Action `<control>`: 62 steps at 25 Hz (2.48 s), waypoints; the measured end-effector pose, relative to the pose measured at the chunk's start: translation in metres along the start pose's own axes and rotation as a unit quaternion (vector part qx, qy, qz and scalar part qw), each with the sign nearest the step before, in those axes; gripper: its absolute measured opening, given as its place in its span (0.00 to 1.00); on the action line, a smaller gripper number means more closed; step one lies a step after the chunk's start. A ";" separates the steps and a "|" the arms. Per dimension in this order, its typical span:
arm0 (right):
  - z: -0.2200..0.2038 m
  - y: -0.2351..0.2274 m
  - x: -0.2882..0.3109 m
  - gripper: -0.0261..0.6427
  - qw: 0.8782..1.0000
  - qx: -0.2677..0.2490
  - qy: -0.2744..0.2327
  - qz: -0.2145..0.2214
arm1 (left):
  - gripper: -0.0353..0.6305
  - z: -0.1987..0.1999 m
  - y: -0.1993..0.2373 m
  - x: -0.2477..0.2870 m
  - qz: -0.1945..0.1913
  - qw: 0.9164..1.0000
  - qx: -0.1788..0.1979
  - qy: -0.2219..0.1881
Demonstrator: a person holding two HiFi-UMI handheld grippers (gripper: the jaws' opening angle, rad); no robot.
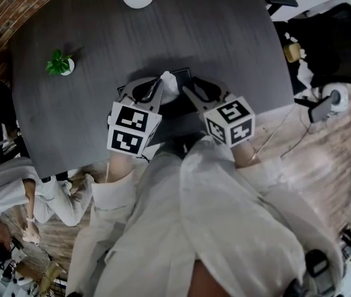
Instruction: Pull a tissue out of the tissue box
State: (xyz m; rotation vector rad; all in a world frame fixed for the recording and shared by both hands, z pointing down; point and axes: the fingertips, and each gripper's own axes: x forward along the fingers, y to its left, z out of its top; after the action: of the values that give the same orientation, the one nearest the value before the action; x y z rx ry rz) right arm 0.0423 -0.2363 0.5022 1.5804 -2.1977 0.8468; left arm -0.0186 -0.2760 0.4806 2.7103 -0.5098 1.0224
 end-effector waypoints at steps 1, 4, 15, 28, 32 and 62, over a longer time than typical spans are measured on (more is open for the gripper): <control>0.000 0.000 0.000 0.20 1.000 0.000 0.001 0.000 | 0.07 0.000 0.001 -0.001 0.003 1.000 -0.001 -0.001; 0.000 0.000 0.000 0.20 1.000 -0.001 0.002 0.000 | 0.07 0.000 0.006 -0.006 0.014 1.000 -0.010 -0.004; 0.000 0.000 0.000 0.20 1.000 -0.003 -0.005 -0.009 | 0.06 0.007 0.010 -0.026 0.033 0.998 -0.030 -0.038; 0.000 0.001 0.002 0.20 1.000 -0.015 -0.001 -0.013 | 0.06 0.021 0.017 -0.045 0.053 0.996 -0.031 -0.071; -0.001 0.001 0.002 0.20 1.000 -0.018 0.000 -0.014 | 0.06 0.024 0.022 -0.052 0.064 0.994 -0.032 -0.080; -0.001 0.004 0.003 0.20 0.999 -0.030 0.009 -0.019 | 0.06 0.050 0.053 -0.104 0.122 0.979 -0.042 -0.156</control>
State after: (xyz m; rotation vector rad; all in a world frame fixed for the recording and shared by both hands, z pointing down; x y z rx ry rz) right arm 0.0376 -0.2371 0.5040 1.5757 -2.1525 0.7722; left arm -0.0820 -0.3146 0.3777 2.7924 -0.9352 0.6059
